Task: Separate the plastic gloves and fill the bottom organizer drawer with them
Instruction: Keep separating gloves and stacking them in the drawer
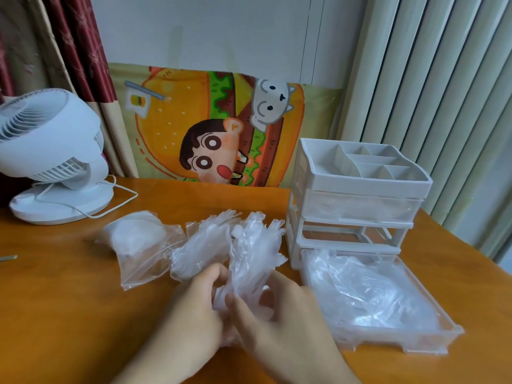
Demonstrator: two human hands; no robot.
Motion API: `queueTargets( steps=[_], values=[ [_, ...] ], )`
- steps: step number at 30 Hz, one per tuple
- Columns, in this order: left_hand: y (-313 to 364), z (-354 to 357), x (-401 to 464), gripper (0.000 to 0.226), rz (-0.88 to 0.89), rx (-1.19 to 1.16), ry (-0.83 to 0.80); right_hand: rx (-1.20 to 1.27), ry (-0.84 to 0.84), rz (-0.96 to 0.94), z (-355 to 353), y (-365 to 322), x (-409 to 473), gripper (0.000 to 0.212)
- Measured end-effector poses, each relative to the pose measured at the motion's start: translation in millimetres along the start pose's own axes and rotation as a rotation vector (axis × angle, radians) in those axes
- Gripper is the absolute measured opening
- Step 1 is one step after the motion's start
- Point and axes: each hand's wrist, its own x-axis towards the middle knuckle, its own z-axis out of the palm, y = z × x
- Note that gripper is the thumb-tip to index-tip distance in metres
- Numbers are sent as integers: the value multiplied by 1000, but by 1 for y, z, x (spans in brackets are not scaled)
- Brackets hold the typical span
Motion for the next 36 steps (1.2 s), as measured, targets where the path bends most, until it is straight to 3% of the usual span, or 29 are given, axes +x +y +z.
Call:
queueTargets(
  steps=[2,6,12,14,17,21,24,29,33,36],
  values=[
    [3,2,-2,27,18,29,25,0,7,8,0,1,1,58],
    [14,4,-9,9,90,52,66,9,36,5,-4,3,2,27],
    [20,-17,-7,11,5,-73,132,255,129,88,-21,-3,5,31],
    [22,-22,-8,27,10,-73,149,331,136,114,-23,-4,5,30],
    [20,-24,-9,36,72,8,153,339,114,114,-21,-4,5,31],
    [26,-14,-14,16,128,-60,122,321,65,80,-19,-4,2,31],
    [32,-9,-18,29,107,-171,138,290,59,60,-19,-5,1,33],
    [28,-6,-16,26,238,138,292,286,121,58,-14,2,5,30],
    [21,-1,-13,27,269,258,253,238,267,-83,-9,5,8,32],
    [21,6,-15,25,353,293,268,192,222,-119,-1,10,9,39]
  ],
)
